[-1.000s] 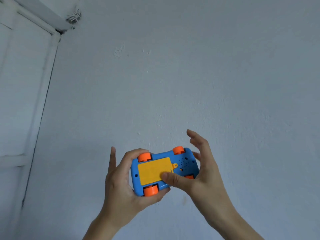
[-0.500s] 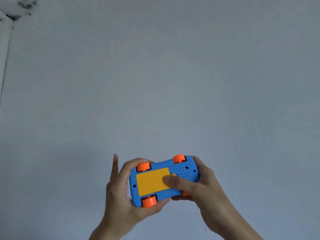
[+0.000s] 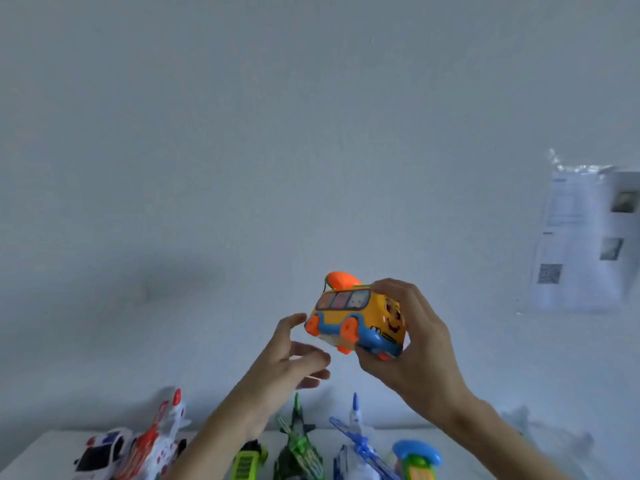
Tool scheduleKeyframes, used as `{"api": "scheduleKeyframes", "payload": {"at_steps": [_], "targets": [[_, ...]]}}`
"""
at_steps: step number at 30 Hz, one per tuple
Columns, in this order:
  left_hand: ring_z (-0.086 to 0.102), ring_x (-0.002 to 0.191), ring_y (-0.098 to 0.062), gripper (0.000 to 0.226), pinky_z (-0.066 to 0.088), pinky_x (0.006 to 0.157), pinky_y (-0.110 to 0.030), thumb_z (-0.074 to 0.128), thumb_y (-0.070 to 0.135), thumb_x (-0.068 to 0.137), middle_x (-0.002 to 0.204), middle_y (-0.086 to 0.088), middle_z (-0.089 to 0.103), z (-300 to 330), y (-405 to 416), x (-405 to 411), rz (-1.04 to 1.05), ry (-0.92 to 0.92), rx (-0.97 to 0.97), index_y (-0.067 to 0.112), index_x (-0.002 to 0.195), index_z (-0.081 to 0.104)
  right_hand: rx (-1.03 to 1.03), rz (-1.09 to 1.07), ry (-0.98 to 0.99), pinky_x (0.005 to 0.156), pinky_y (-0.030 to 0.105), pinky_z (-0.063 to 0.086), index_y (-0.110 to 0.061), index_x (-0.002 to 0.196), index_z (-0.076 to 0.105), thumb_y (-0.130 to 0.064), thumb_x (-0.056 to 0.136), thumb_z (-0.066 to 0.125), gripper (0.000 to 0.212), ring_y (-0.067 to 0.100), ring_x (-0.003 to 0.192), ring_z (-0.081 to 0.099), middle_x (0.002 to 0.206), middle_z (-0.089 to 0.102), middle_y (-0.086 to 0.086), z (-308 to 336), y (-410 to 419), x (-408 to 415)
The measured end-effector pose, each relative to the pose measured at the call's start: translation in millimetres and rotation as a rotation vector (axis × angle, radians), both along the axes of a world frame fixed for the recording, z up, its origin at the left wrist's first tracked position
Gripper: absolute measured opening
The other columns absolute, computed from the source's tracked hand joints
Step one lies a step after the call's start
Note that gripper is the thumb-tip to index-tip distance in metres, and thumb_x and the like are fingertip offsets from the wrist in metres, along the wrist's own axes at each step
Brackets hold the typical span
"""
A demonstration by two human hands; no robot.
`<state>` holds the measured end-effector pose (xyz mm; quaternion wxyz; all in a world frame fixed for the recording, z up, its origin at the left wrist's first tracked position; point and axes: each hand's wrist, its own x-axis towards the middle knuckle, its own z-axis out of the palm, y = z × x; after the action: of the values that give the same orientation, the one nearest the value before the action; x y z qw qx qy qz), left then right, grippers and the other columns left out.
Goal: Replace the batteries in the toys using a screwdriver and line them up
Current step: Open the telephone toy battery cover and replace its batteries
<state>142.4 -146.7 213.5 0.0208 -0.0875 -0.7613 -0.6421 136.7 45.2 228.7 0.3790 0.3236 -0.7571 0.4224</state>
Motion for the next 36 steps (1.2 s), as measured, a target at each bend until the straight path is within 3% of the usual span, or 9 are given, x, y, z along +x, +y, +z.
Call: {"api": "scheduleKeyframes", "payload": {"at_steps": [3, 7, 11, 15, 19, 25, 27, 31, 36], "targets": [[0.068, 0.082, -0.033, 0.047, 0.055, 0.07, -0.035, 0.072, 0.017, 0.073, 0.1, -0.028, 0.066, -19, 44, -7, -0.162, -0.254, 0.343, 0.01, 0.117, 0.057, 0.237, -0.111, 0.168, 0.079, 0.027, 0.055, -0.028, 0.122, 0.044, -0.011, 0.06, 0.079, 0.073, 0.012, 0.114, 0.046, 0.129, 0.041, -0.007, -41, 38, -12], [0.063, 0.073, -0.03, 0.041, 0.054, 0.063, -0.035, 0.064, 0.038, 0.074, 0.089, -0.023, 0.062, -58, 102, -18, -0.178, -0.405, 0.484, 0.008, 0.102, 0.066, 0.34, -0.085, 0.182, 0.092, 0.035, 0.048, -0.023, 0.128, 0.039, 0.006, 0.059, 0.08, 0.086, 0.024, 0.126, 0.041, 0.138, 0.039, 0.001, -102, 82, -15], [0.06, 0.095, -0.034, 0.049, 0.05, 0.085, -0.046, 0.072, 0.039, 0.078, 0.1, -0.019, 0.063, -101, 145, -29, -0.274, -0.576, 0.643, 0.008, 0.114, 0.066, 0.492, 0.086, 0.124, 0.102, 0.031, 0.043, -0.02, 0.133, 0.037, -0.004, 0.073, 0.076, 0.073, 0.024, 0.133, 0.038, 0.142, 0.037, 0.003, -131, 122, -11], [0.064, 0.095, -0.041, 0.071, 0.052, 0.084, -0.054, 0.081, 0.033, 0.065, 0.111, -0.029, 0.062, -137, 184, -39, -0.101, -0.535, 0.533, 0.009, 0.127, 0.054, 0.238, 0.218, -0.273, 0.102, 0.018, 0.038, -0.025, 0.131, 0.045, -0.035, 0.08, 0.074, 0.06, 0.009, 0.13, 0.043, 0.14, 0.043, -0.004, -136, 171, -5], [0.068, 0.089, -0.035, 0.039, 0.056, 0.083, -0.051, 0.065, 0.022, 0.086, 0.107, -0.02, 0.069, -163, 226, -41, -0.038, -0.455, 0.444, 0.012, 0.122, 0.056, 0.004, -0.207, -0.474, 0.083, 0.022, 0.044, -0.035, 0.106, 0.053, -0.033, 0.085, 0.067, 0.025, 0.005, 0.106, 0.055, 0.111, 0.055, -0.015, -165, 222, -34], [0.069, 0.088, -0.018, 0.052, 0.055, 0.067, -0.026, 0.068, 0.035, 0.075, 0.102, -0.005, 0.068, -211, 278, -47, -0.038, -0.404, 0.089, 0.02, 0.122, 0.052, 0.487, -0.684, -0.924, 0.099, 0.039, 0.038, -0.023, 0.135, 0.036, -0.049, 0.087, 0.057, 0.058, 0.032, 0.127, 0.031, 0.141, 0.026, 0.01, -234, 271, -55], [0.065, 0.091, -0.013, 0.041, 0.051, 0.067, -0.02, 0.064, 0.034, 0.085, 0.105, -0.002, 0.064, -221, 286, -49, -0.038, -0.402, 0.001, 0.022, 0.12, 0.047, 0.548, -0.716, -0.923, 0.099, 0.039, 0.039, -0.024, 0.137, 0.032, -0.054, 0.085, 0.056, 0.065, 0.03, 0.128, 0.027, 0.142, 0.023, 0.009, -244, 273, -54], [0.062, 0.09, -0.011, 0.047, 0.051, 0.078, -0.029, 0.057, 0.047, 0.071, 0.096, 0.004, 0.063, -238, 293, -56, 0.059, -0.392, -0.095, 0.027, 0.112, 0.046, 0.62, -0.743, -0.916, 0.097, 0.035, 0.044, -0.021, 0.139, 0.027, -0.047, 0.085, 0.058, 0.068, 0.03, 0.127, 0.03, 0.141, 0.023, 0.008, -259, 274, -53], [0.059, 0.09, -0.005, 0.059, 0.045, 0.068, -0.018, 0.05, 0.051, 0.079, 0.101, 0.005, 0.061, -254, 291, -64, 0.127, -0.396, -0.144, 0.017, 0.127, 0.046, 0.622, -0.808, -0.902, 0.087, 0.03, 0.049, -0.023, 0.144, 0.017, -0.03, 0.086, 0.054, 0.069, 0.03, 0.123, 0.035, 0.146, 0.017, 0.005, -270, 278, -50]]}}
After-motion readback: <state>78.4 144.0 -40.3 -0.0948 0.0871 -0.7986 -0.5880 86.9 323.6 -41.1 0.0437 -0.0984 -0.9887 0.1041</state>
